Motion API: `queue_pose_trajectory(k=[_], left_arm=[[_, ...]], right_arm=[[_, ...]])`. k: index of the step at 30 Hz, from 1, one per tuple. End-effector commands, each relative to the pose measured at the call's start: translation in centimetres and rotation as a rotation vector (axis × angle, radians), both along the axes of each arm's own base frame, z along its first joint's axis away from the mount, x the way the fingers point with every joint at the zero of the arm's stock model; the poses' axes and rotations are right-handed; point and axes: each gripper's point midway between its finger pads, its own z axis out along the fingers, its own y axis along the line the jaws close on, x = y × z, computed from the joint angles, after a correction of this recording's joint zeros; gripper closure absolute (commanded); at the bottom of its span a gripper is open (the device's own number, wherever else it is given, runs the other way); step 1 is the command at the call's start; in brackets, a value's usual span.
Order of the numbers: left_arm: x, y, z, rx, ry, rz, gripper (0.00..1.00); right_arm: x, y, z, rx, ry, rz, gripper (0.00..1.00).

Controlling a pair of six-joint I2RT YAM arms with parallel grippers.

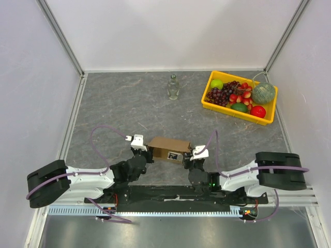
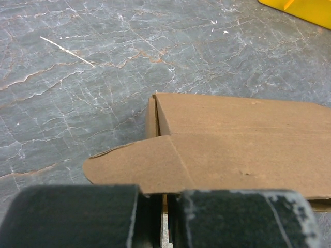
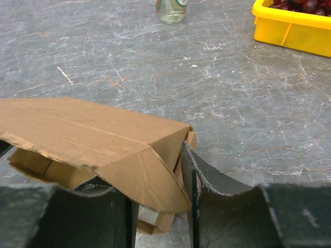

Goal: Fold the paper box

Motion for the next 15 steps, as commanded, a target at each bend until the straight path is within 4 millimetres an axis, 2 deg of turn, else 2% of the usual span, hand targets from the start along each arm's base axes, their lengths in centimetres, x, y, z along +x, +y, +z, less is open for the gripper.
queue_pose_trajectory(k=[1,4,7,15], left_arm=[[-0.4,1.3,-1.2,-0.006,0.023,0.046,0.98],[-0.5,1.5,-1.5,-0.004,0.028,0.048,0.98],[-0.6,1.4,-1.5,-0.004,0.029,0.047,0.98],[-0.6,1.5,-1.5,0.008,0.027,0.051,0.98]], right_arm=[[-1.2,0.0,0.4,0.04,0.045,0.033,0.56],[-2.2,0.0,0.6,0.042,0.068,0.097,0.45],[-3.4,0.1,1.1,0.04,0.089,0.169,0.41],[-7.3,0.8,3.5,0.059,0.135,0.439,0.39]])
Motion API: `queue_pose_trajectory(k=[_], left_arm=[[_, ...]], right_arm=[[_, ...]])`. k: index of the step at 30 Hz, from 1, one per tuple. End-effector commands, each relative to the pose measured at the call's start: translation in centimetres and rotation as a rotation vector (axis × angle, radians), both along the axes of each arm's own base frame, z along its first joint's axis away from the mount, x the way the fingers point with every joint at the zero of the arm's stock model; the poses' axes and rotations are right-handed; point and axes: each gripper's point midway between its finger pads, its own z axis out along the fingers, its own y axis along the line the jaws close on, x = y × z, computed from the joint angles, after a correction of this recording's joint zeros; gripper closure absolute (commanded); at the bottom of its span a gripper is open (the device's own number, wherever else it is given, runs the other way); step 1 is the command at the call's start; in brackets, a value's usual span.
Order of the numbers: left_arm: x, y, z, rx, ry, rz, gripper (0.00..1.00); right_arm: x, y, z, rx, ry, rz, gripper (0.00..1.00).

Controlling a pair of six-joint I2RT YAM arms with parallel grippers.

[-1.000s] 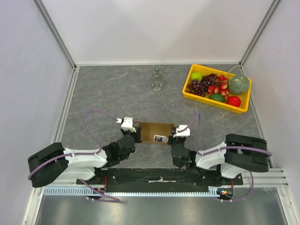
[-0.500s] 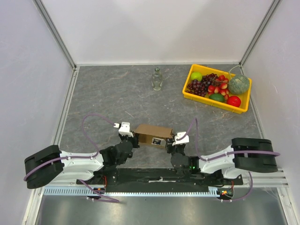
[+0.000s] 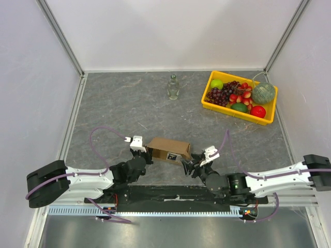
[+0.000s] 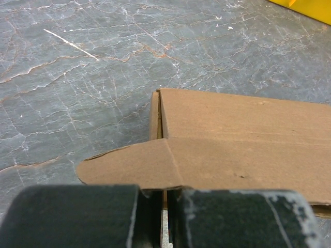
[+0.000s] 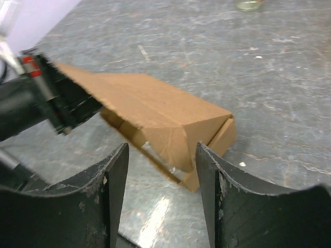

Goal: Fold the paper box

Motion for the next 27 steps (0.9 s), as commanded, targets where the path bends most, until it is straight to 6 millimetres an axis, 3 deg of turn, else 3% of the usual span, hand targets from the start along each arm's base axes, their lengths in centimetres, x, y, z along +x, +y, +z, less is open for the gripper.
queue_pose_trajectory(k=[1,6,11,15,18,23,27], left_arm=[[-0.1,1.1,-0.8,0.01,0.014,0.048,0.98],[-0.2,1.1,-1.0,0.011,0.018,0.047,0.98],[-0.5,0.7,-0.8,0.017,0.018,0.025,0.98],[-0.6,0.3,-0.7,0.03,0.015,0.004,0.98],[-0.7,0.0,-0.6,0.033,0.013,-0.012,0.98],[-1.0,-0.6,-0.5,0.039,0.02,-0.036,0.97],[-1.3,-0.6,-0.5,0.042,0.034,-0.043,0.92]], right_arm=[[-2.7,0.3,0.2,-0.027,0.014,0.178,0.4],[-4.3,0.9,4.0,0.029,-0.037,0.291,0.41],[-2.4,0.0,7.6,0.03,-0.076,0.139,0.4],[-0.8,0.0,9.1,-0.017,-0.091,0.009,0.38],[0.7,0.8,8.8,-0.052,-0.046,-0.042,0.41],[4.2,2.7,5.7,-0.039,0.102,0.001,0.47],[4.5,4.7,4.1,-0.074,0.141,0.084,0.48]])
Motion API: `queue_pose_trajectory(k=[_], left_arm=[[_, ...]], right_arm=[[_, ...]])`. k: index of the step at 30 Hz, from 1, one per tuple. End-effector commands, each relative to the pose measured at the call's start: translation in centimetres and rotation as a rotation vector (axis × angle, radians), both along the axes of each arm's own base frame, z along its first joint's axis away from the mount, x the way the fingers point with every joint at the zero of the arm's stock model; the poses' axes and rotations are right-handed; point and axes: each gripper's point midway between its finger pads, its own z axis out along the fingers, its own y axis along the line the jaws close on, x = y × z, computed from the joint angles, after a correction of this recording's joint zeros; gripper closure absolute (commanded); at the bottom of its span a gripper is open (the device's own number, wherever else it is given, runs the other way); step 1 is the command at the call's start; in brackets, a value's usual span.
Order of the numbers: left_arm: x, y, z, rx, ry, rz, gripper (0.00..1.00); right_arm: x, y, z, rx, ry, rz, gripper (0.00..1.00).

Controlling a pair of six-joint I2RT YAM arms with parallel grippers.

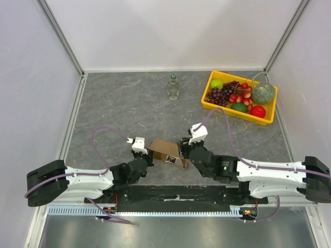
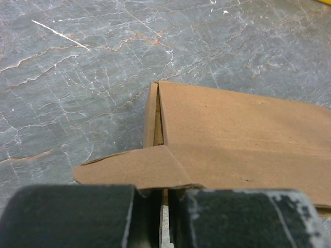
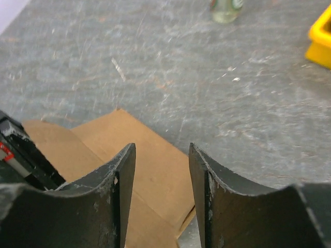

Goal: Fold the paper box

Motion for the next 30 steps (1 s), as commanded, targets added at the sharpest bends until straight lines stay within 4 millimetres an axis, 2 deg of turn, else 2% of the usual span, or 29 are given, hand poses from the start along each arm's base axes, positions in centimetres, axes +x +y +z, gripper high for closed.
queue_pose_trajectory(k=[1,4,9,10,12,15,22,30], left_arm=[[-0.5,0.0,-0.1,0.01,0.024,-0.009,0.91],[-0.7,0.2,0.1,0.004,0.033,-0.009,0.88],[-1.1,0.5,0.7,-0.028,0.046,-0.006,0.77],[-1.2,0.5,0.8,-0.03,0.053,-0.009,0.67],[-1.6,0.5,0.8,-0.039,0.074,-0.018,0.56],[-2.1,0.5,0.9,-0.065,0.107,-0.031,0.51],[-4.4,0.5,0.3,-0.139,0.246,-0.075,0.46],[-8.0,-0.4,0.4,-0.23,0.38,-0.223,0.52]], right_arm=[[-1.0,3.8,-1.0,0.028,0.094,0.161,0.48],[-1.4,5.4,-2.7,0.028,0.136,0.217,0.48],[-1.7,7.4,-5.1,0.024,0.177,0.264,0.48],[-1.7,7.6,-5.4,0.026,0.181,0.267,0.48],[-1.7,7.8,-5.8,0.028,0.185,0.262,0.48],[-1.6,7.9,-6.3,0.029,0.185,0.261,0.48],[-1.4,7.7,-6.9,0.012,0.184,0.249,0.47],[-1.2,7.7,-7.3,0.0,0.187,0.251,0.47]])
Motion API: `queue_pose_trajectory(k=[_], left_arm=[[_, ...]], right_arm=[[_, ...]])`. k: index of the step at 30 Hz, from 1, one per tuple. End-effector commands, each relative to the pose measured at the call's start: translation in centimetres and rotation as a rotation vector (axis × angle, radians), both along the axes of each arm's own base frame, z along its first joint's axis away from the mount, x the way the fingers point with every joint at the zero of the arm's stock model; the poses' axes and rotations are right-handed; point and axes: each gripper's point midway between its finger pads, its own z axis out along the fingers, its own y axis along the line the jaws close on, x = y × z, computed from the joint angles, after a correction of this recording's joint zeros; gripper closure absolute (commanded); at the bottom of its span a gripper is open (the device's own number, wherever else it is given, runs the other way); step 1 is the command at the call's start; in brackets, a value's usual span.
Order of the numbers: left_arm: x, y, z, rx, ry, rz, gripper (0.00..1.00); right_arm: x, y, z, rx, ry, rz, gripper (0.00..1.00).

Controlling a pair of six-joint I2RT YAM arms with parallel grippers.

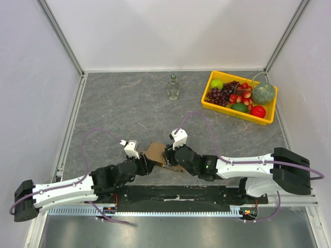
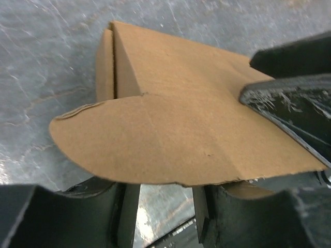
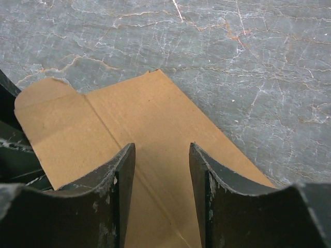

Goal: Fold the paper box

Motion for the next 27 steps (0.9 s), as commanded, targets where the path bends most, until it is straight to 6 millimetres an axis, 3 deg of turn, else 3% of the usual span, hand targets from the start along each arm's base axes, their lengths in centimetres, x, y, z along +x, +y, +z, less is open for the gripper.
queue_pose_trajectory(k=[1,4,7,10,19,24,27], left_arm=[[-2.5,-0.8,0.1,-0.069,0.118,-0.084,0.52],[-3.2,-0.9,0.5,-0.089,0.133,-0.114,0.51],[-3.6,-0.5,0.2,-0.089,0.148,-0.119,0.39],[-4.1,-0.3,0.3,-0.098,0.161,-0.133,0.37],[-7.1,-1.9,3.1,-0.223,0.163,-0.342,0.48],[-7.6,-1.7,2.2,-0.209,0.181,-0.36,0.5],[-8.1,-2.2,2.6,-0.236,0.176,-0.396,0.54]], right_arm=[[0.2,0.8,0.4,0.033,0.001,0.004,0.46],[0.1,0.9,0.2,0.031,0.006,0.009,0.46],[0.1,0.8,0.0,0.029,0.009,0.01,0.46],[0.0,0.7,-0.2,0.028,0.011,0.012,0.46],[-0.2,0.2,-1.2,0.009,0.02,0.013,0.46],[-0.2,0.2,-1.4,0.01,0.021,0.012,0.46],[-0.3,0.1,-1.4,0.006,0.022,0.015,0.46]])
